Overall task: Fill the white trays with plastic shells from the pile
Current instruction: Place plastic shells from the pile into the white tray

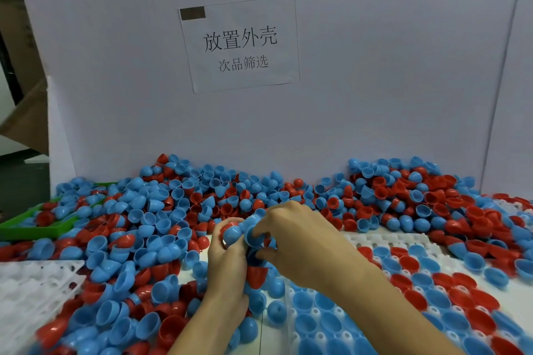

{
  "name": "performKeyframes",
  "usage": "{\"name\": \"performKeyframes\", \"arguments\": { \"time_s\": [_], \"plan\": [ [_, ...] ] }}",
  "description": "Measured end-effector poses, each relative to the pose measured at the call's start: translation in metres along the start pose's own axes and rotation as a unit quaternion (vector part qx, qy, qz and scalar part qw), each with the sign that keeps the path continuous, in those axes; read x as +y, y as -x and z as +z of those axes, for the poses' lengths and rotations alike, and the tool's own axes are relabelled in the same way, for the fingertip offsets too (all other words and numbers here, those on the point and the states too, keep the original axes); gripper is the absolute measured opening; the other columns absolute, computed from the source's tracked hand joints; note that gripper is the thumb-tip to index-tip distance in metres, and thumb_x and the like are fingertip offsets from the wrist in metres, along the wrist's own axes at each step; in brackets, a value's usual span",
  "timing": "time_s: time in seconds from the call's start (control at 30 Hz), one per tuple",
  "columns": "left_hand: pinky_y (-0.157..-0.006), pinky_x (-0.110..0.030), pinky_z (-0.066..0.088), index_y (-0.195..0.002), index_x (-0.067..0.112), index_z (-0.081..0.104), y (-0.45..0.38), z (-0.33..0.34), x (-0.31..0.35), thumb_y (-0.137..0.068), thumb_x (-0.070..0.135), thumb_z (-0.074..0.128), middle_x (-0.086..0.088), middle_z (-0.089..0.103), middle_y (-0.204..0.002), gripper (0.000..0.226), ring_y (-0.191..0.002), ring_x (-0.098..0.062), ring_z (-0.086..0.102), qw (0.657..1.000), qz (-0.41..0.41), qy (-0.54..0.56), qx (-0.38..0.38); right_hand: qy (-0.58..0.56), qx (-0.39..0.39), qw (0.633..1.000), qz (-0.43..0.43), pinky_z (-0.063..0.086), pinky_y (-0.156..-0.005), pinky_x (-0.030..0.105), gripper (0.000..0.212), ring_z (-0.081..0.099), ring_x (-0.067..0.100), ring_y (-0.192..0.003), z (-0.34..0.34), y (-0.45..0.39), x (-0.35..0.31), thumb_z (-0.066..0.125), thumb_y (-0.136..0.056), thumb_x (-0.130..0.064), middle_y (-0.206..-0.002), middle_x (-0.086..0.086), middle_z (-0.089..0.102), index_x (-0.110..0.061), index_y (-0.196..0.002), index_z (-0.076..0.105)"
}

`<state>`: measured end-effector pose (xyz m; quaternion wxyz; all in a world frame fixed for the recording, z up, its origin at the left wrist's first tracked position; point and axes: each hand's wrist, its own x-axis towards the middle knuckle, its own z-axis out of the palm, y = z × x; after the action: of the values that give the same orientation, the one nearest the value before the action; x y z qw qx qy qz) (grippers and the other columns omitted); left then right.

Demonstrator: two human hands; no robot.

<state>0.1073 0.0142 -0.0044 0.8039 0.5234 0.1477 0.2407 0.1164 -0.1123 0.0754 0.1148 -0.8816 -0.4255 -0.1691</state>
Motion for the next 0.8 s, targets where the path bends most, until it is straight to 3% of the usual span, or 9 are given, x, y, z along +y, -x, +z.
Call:
{"name": "performKeyframes", "arguments": {
  "time_s": [0.17, 0.27, 0.37, 0.47, 0.57, 0.63, 0.7, 0.73, 0.8],
  "plan": [
    [-0.083, -0.053, 0.059, -0.117, 0.021, 0.062, -0.0019, -0.0034, 0.0013, -0.089, 0.007, 0.067, -0.018, 0.074, -0.095, 0.033, -0.086, -0.037, 0.071, 0.998, -0.048, 0.043, 0.000, 0.010, 0.015, 1.000, 0.008, 0.055, -0.089, 0.037, 0.033, 0.060, 0.019, -0.110, 0.0031, -0.0021, 0.0011, 0.064, -0.095, -0.037, -0.121, -0.003, 0.063, -0.021, -0.123, 0.067],
    [-0.076, -0.048, 0.057, -0.128, 0.011, 0.056, -0.0018, -0.0054, 0.0025, -0.090, 0.007, 0.063, -0.019, 0.070, -0.092, 0.039, -0.083, -0.035, 0.067, 0.995, -0.076, 0.058, -0.021, 0.002, 0.024, 1.000, 0.001, 0.055, -0.090, 0.036, 0.034, 0.060, 0.018, -0.111, 0.0039, -0.0018, 0.0013, 0.066, -0.094, -0.036, -0.122, -0.004, 0.062, -0.021, -0.125, 0.067],
    [-0.069, -0.041, 0.055, -0.134, 0.002, 0.053, -0.0009, -0.0065, 0.0036, -0.092, 0.011, 0.060, -0.022, 0.065, -0.102, 0.043, -0.087, -0.034, 0.064, 0.989, -0.121, 0.066, -0.047, -0.001, 0.041, 0.999, -0.011, 0.055, -0.086, 0.036, 0.033, 0.060, 0.018, -0.110, 0.0049, -0.0012, 0.0005, 0.067, -0.093, -0.035, -0.121, -0.007, 0.062, -0.025, -0.125, 0.067],
    [-0.053, -0.031, 0.052, -0.123, 0.009, 0.055, -0.0003, -0.0066, 0.0057, -0.092, 0.010, 0.058, -0.016, 0.063, -0.086, 0.031, -0.068, -0.026, 0.062, 0.987, -0.128, 0.078, -0.057, -0.007, 0.059, 0.998, -0.027, 0.056, -0.079, 0.037, 0.027, 0.062, 0.018, -0.105, 0.0047, -0.0008, -0.0030, 0.066, -0.094, -0.035, -0.118, -0.009, 0.063, -0.031, -0.120, 0.068],
    [-0.053, -0.030, 0.047, -0.111, 0.012, 0.053, -0.0008, -0.0063, 0.0065, -0.091, 0.008, 0.056, -0.012, 0.058, -0.078, 0.021, -0.065, -0.024, 0.057, 0.987, -0.128, 0.077, -0.054, -0.004, 0.072, 0.997, -0.034, 0.057, -0.074, 0.036, 0.024, 0.063, 0.017, -0.099, 0.0050, -0.0012, -0.0049, 0.064, -0.094, -0.033, -0.115, -0.011, 0.064, -0.029, -0.118, 0.070],
    [-0.052, -0.029, 0.045, -0.107, 0.010, 0.055, -0.0010, -0.0071, 0.0061, -0.090, 0.008, 0.055, -0.015, 0.056, -0.079, 0.017, -0.063, -0.023, 0.055, 0.988, -0.132, 0.076, -0.041, -0.001, 0.084, 0.996, -0.029, 0.057, -0.076, 0.035, 0.025, 0.064, 0.017, -0.099, 0.0050, -0.0020, -0.0042, 0.064, -0.094, -0.033, -0.116, -0.011, 0.063, -0.027, -0.118, 0.069],
    [-0.039, -0.022, 0.040, -0.091, 0.010, 0.053, -0.0012, -0.0077, 0.0039, -0.091, 0.007, 0.054, -0.011, 0.053, -0.065, 0.003, -0.044, -0.016, 0.049, 0.988, -0.134, 0.070, -0.031, -0.005, 0.099, 0.995, -0.019, 0.057, -0.081, 0.034, 0.029, 0.064, 0.016, -0.104, 0.0045, -0.0025, -0.0021, 0.066, -0.093, -0.034, -0.122, -0.011, 0.062, -0.026, -0.122, 0.068],
    [-0.034, -0.020, 0.036, -0.085, 0.013, 0.049, -0.0023, -0.0087, 0.0028, -0.090, 0.007, 0.054, -0.007, 0.049, -0.059, 0.010, -0.036, -0.012, 0.045, 0.988, -0.137, 0.068, -0.028, -0.008, 0.105, 0.994, -0.015, 0.057, -0.083, 0.034, 0.032, 0.064, 0.015, -0.105, 0.0042, -0.0028, -0.0008, 0.067, -0.093, -0.036, -0.123, -0.011, 0.061, -0.026, -0.123, 0.067],
    [-0.034, -0.020, 0.038, -0.091, 0.013, 0.049, -0.0046, -0.0100, 0.0003, -0.088, 0.007, 0.056, -0.005, 0.049, -0.061, 0.009, -0.037, -0.012, 0.046, 0.987, -0.142, 0.067, -0.029, -0.022, 0.110, 0.994, -0.003, 0.056, -0.085, 0.034, 0.035, 0.063, 0.014, -0.105, 0.0032, -0.0030, 0.0015, 0.068, -0.091, -0.041, -0.120, -0.011, 0.062, -0.027, -0.123, 0.068]
  ]
}}
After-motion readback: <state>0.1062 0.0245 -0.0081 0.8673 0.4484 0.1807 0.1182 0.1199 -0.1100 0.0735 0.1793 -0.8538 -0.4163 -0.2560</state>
